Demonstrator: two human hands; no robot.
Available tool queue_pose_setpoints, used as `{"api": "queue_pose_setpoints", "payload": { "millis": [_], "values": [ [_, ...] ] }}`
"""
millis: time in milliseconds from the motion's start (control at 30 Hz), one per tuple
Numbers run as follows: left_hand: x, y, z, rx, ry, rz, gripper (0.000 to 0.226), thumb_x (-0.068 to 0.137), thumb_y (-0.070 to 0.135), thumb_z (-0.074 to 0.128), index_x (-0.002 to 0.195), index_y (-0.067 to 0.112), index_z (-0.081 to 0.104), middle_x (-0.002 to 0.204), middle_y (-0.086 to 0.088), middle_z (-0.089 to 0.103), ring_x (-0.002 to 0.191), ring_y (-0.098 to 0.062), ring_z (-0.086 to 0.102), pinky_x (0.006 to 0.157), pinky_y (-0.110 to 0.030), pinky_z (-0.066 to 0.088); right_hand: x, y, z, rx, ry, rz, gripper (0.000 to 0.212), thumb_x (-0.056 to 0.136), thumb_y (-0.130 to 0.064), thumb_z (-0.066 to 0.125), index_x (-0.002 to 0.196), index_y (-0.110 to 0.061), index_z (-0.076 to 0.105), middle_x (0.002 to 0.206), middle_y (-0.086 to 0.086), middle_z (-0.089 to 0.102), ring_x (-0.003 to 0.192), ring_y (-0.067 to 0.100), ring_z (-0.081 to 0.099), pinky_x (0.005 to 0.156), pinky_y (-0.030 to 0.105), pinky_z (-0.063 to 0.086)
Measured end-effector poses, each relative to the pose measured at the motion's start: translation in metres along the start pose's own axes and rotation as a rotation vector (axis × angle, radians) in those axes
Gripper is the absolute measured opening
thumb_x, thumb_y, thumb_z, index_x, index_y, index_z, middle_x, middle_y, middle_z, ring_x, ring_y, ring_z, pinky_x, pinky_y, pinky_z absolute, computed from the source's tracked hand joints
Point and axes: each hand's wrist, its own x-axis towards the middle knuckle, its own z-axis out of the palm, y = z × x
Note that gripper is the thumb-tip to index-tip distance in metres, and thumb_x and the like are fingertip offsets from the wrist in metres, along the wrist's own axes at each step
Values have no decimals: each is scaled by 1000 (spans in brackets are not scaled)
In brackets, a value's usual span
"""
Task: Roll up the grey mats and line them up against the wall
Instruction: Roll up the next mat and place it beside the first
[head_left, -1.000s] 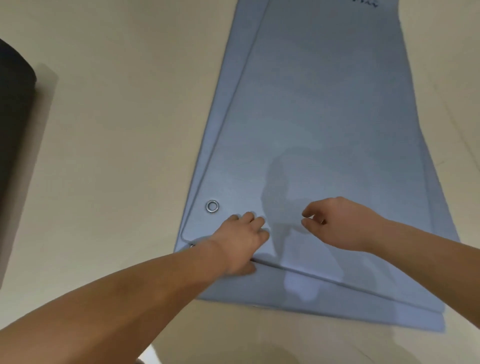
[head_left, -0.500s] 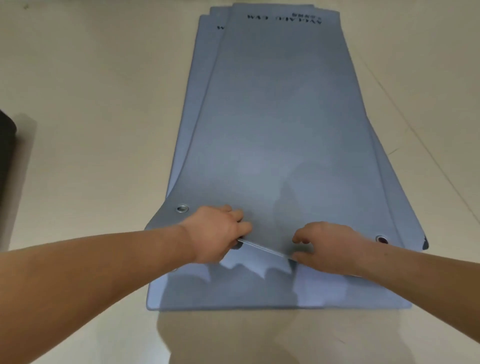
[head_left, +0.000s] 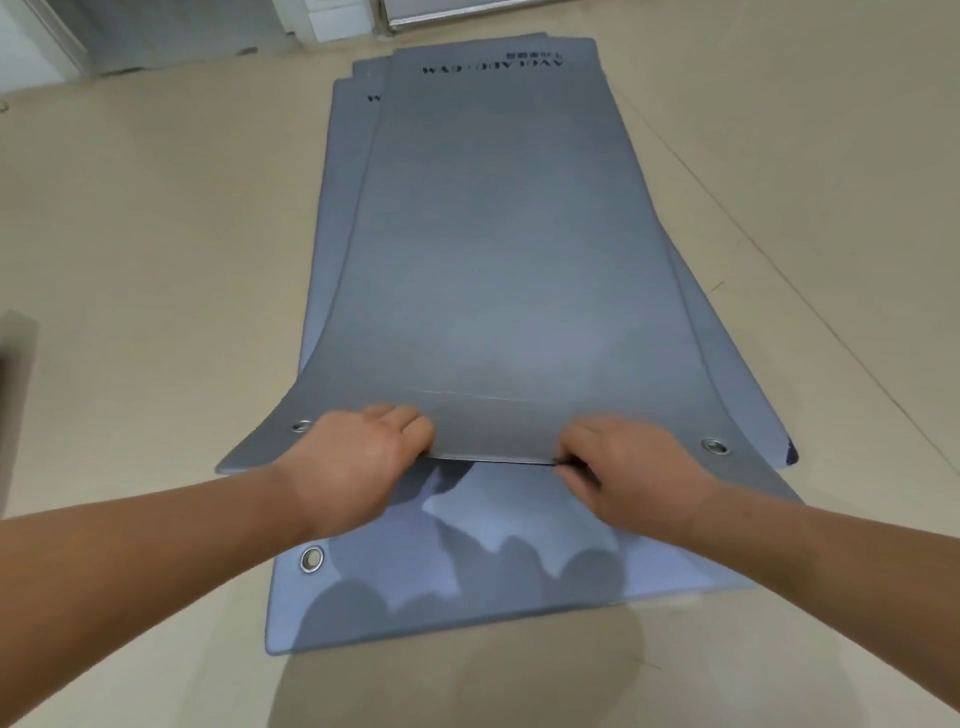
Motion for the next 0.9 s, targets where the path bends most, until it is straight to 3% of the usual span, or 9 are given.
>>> {"api": "queue_pose_setpoints", "payload": {
  "millis": [67, 233, 367, 467, 600, 667, 767, 833, 900],
  "values": [
    [-16, 9, 1, 33, 5, 15, 51, 44, -1, 80, 83, 18, 53, 75, 1, 55, 57, -22, 54, 44, -26, 7, -3, -10, -3, -69, 3, -129, 17, 91, -30, 50, 80, -18, 57, 75, 0, 59, 63, 27, 60, 46, 33, 44],
    [-49, 42, -5, -269, 85, 30, 37, 65, 3, 75, 87, 21, 51, 80, 4, 56, 58, -21, 54, 50, -26, 27, -21, -31, -47, -61, -117, -211, 7, 76, -27, 52, 70, -24, 50, 63, -10, 51, 52, 20, 49, 44, 28, 35],
    [-57, 60, -20, -659, -254, -37, 21, 89, 16, 67, 90, 31, 54, 77, 20, 56, 66, -4, 52, 60, -17, 38, -28, -52, -74, 12, -532, -58, 15, 63, -42, 49, 61, -33, 37, 54, -14, 47, 49, 8, 44, 46, 18, 27],
    [-43, 48, -19, -841, -391, -98, 31, 91, 16, 71, 87, 41, 54, 85, 22, 61, 74, -6, 60, 68, -20, 48, -14, -49, -75, 140, -715, 96, 10, 69, -36, 61, 70, -29, 53, 71, -15, 62, 66, 7, 58, 54, 25, 47],
    [-10, 24, -28, -707, -346, -169, 34, 98, 20, 65, 124, 38, 56, 104, 16, 62, 89, -10, 61, 79, -30, 50, 17, -29, -77, 213, -650, 232, 12, 86, -20, 65, 86, -30, 58, 82, -10, 63, 74, 11, 60, 67, 30, 54],
    [8, 14, -40, -381, -154, -120, 43, 98, 17, 61, 138, 28, 53, 118, 9, 59, 100, -16, 58, 82, -36, 50, 32, -18, -78, 169, -506, 269, 12, 91, -18, 58, 95, -29, 55, 88, -8, 65, 79, 13, 61, 71, 36, 55],
    [24, 25, -46, 60, 203, 42, 45, 87, 14, 62, 132, 12, 58, 123, -10, 58, 103, -34, 54, 80, -48, 48, 46, -6, -73, 39, -268, 274, 20, 97, -18, 50, 112, -32, 53, 100, -10, 66, 84, 17, 61, 71, 37, 52],
    [25, 49, -37, 122, 109, 46, 65, 89, 37, 63, 145, 8, 47, 136, -15, 52, 119, -37, 50, 96, -51, 45, 51, 1, -65, -61, -126, 213, 23, 98, -21, 53, 119, -29, 58, 106, -8, 66, 90, 20, 61, 73, 36, 48],
    [25, 64, -24, 67, -110, -78, 104, 87, 60, 63, 161, 4, 17, 159, -18, 30, 145, -40, 31, 118, -53, 31, 56, 6, -56, -227, -38, 138, 21, 97, -26, 63, 117, -23, 65, 107, -1, 64, 95, 26, 60, 78, 40, 48]
  ]
}}
